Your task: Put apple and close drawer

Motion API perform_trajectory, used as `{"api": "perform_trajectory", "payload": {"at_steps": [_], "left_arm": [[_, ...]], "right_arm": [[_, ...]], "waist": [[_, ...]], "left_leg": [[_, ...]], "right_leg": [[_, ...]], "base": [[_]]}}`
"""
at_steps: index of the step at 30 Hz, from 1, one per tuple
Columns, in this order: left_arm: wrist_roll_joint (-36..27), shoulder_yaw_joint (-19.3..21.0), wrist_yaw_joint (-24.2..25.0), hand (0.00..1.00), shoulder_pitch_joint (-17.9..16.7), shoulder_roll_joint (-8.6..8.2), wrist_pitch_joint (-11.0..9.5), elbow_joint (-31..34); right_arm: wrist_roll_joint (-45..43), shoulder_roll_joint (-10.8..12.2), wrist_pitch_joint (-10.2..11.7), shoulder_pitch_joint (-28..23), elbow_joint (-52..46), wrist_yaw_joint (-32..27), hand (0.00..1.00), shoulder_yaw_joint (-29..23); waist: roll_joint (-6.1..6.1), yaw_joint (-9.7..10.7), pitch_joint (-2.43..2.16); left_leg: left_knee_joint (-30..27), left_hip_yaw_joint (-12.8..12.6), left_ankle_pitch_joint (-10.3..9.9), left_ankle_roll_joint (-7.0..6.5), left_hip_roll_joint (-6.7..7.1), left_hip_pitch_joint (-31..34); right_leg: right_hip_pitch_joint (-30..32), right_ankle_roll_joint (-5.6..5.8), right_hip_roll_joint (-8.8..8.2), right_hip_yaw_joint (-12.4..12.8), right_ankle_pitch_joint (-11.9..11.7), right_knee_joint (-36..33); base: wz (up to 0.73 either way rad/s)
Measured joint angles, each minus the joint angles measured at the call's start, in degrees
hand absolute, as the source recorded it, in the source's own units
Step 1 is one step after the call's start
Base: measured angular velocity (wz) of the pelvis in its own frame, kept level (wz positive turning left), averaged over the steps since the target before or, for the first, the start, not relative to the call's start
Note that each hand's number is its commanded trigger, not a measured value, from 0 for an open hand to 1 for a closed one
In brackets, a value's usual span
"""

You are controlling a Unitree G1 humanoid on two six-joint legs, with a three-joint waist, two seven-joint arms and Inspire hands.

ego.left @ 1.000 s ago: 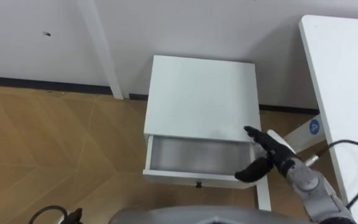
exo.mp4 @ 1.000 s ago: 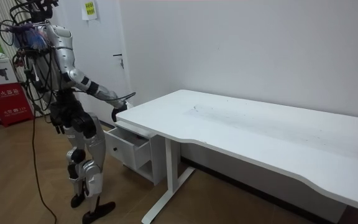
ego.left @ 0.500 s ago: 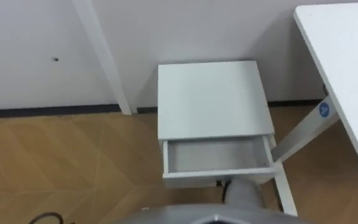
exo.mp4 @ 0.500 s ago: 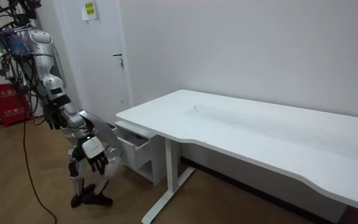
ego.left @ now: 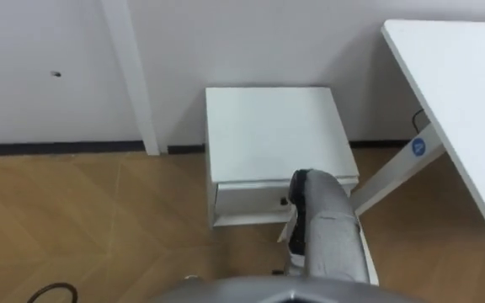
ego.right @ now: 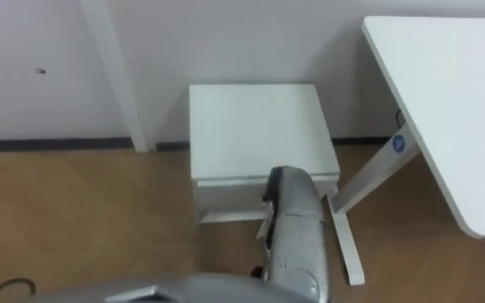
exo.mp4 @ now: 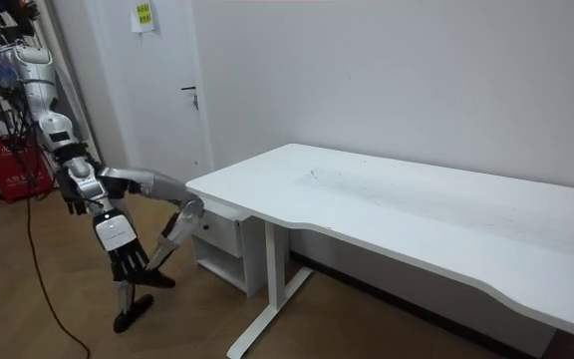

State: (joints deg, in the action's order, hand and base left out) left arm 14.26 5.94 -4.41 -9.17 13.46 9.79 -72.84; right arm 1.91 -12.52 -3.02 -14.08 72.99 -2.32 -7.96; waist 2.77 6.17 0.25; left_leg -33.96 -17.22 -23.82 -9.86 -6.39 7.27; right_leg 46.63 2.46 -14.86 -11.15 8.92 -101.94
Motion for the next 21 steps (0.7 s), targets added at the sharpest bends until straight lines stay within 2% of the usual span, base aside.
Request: {"api": "perform_trajectory", "payload": {"at_steps": [1,2,3,4,5,6,7,8,9,11,12,14,16,18,21], "left_arm": [[-0.37,0.0,-0.04,0.0,-0.61,-0.02,-0.2,0.09],[-0.34,0.09,-0.1,0.0,-0.89,-0.11,-0.21,0.19],[-0.17,0.67,-0.14,0.0,-1.3,-0.3,-0.05,0.22],[-0.27,0.65,-0.19,0.0,-1.7,-0.44,0.17,0.28],[-0.27,0.64,-0.33,0.0,-2.3,-0.43,0.17,0.37],[-0.84,-0.14,-1.27,0.0,-2.17,0.5,0.34,1.07],[-1.23,-0.37,-2.21,0.0,-1.35,1.02,0.27,3.22],[-1.33,-0.17,-2.87,0.0,-1.43,1.24,0.23,3.68],[-1.95,0.6,-3.81,0.0,-1.58,0.98,0.25,3.67],[-3.59,0.6,-4.0,0.0,-0.91,0.06,-0.57,4.07],[-3.61,0.61,-4.01,0.0,-0.98,-0.01,-0.73,4.14],[-3.54,0.85,-4.43,0.0,-1.05,-0.02,-0.49,4.17],[-3.48,0.99,-5.06,0.0,-1.23,-0.19,-0.47,4.21],[-3.44,1.6,-5.06,0.0,-1.16,-0.6,-0.5,4.33],[-3.47,2.37,-5.06,0.0,-1.03,-1.35,-0.66,4.86]], "right_arm": [[0.13,-0.09,-0.67,-0.09,-0.1,-0.01,0.0,0.0],[0.18,-0.11,-1.09,-0.19,-0.12,0.01,0.0,-0.12],[0.29,-0.07,-2.0,-0.58,-0.07,0.04,0.0,-0.16],[0.18,-0.07,-2.58,-0.92,0.03,0.06,0.0,-0.19],[0.02,0.04,-2.92,-0.66,-0.01,0.06,0.0,-0.18],[-0.73,0.8,-2.82,-0.7,-0.57,0.02,0.0,-0.38],[-1.69,1.1,-2.82,-0.69,-0.54,-0.11,0.0,-1.2],[-1.75,1.21,-3.09,-0.29,-0.49,-0.26,0.0,-1.42],[-1.96,1.21,-3.13,-0.37,-0.77,-0.47,0.0,-1.53],[-2.49,1.02,-3.03,0.1,-1.37,-0.97,0.0,-2.18],[-3.08,0.99,-2.84,0.51,-1.38,-1.28,0.0,-2.25],[-7.19,1.04,-2.33,1.69,-1.27,-2.38,0.0,-2.6],[-9.35,1.03,-1.98,2.86,-1.13,-2.75,0.0,-2.77],[-10.38,1.05,-1.79,3.76,-0.82,-3.09,0.0,-2.9],[-10.87,1.22,-1.76,3.96,-1.06,-3.53,0.0,-2.99]], "waist": [[-0.27,0.09,0.05],[-0.26,0.14,-0.03],[-0.6,0.46,0.1],[-1.35,0.96,0.22],[-2.36,1.09,-0.05],[-5.02,1.11,-0.73],[-4.59,0.45,0.57],[-4.74,-0.71,0.71],[-5.08,-1.58,0.43],[-5.85,-1.92,0.25],[-6.04,-1.89,0.1],[-6.72,-1.64,-0.14],[-7.03,-1.75,-0.32],[-6.99,-1.59,-0.38],[-7.03,-1.55,-0.54]], "left_leg": [[0.38,0.03,-0.32,0.67,1.08,-0.05],[0.62,0.02,-0.45,1.16,1.53,-0.18],[1.3,0.11,-0.62,4.23,2.61,-0.86],[4.05,0.29,0.21,7.39,4.4,-2.32],[6.34,0.31,1.07,10.55,5.81,-3.46],[4.02,2.1,1.2,9.38,6.57,-2.47],[-1.25,3.62,-2.17,4.36,5.39,0.59],[-2.48,3.36,-2.94,3.47,5.54,1.1],[-2.06,3.26,-3.23,3.74,5.23,0.29],[4.07,2.98,-0.87,6.35,5.68,-2.97],[5.69,2.89,-0.05,6.41,5.87,-3.72],[9.67,2.74,2.37,6.14,6.08,-5.94],[11.49,2.85,3.42,5.31,6.11,-7.03],[12.88,3.34,3.96,5.05,5.95,-8.04],[16.13,4.04,5.85,6.09,5.86,-9.86]], "right_leg": [[-4.96,0.53,-0.97,0.11,-0.33,7.12],[-7.59,0.65,-0.88,0.13,-0.39,11.55],[-14.24,0.66,-0.58,-0.42,-0.39,21.53],[-20.74,0.54,0.54,-0.63,-0.3,32.22],[-23.59,0.35,0.97,0.0,-0.17,37.86],[-27.13,1.27,0.8,0.92,0.53,46.27],[-28.93,3.65,1.46,1.06,2.1,51.01],[-30.28,4.28,2.08,2.23,3.03,54.27],[-34.52,4.11,4.23,2.92,4.51,60.89],[-40.45,3.6,7.07,3.02,5.01,70.06],[-41.34,3.4,7.42,2.87,4.87,72.04],[-45.79,2.53,8.54,2.67,3.99,80.16],[-48.19,2.49,9.62,2.72,4.01,83.98],[-49.74,2.34,10.4,2.61,4.08,86.5],[-50.16,1.52,11.01,2.44,3.72,88.05]], "base": [[0.1],[0.13],[0.14],[0.14],[0.13],[0.05],[-0.13],[-0.33],[-0.3],[-0.08],[-0.09],[-0.09],[-0.13],[-0.03],[0.0]]}}
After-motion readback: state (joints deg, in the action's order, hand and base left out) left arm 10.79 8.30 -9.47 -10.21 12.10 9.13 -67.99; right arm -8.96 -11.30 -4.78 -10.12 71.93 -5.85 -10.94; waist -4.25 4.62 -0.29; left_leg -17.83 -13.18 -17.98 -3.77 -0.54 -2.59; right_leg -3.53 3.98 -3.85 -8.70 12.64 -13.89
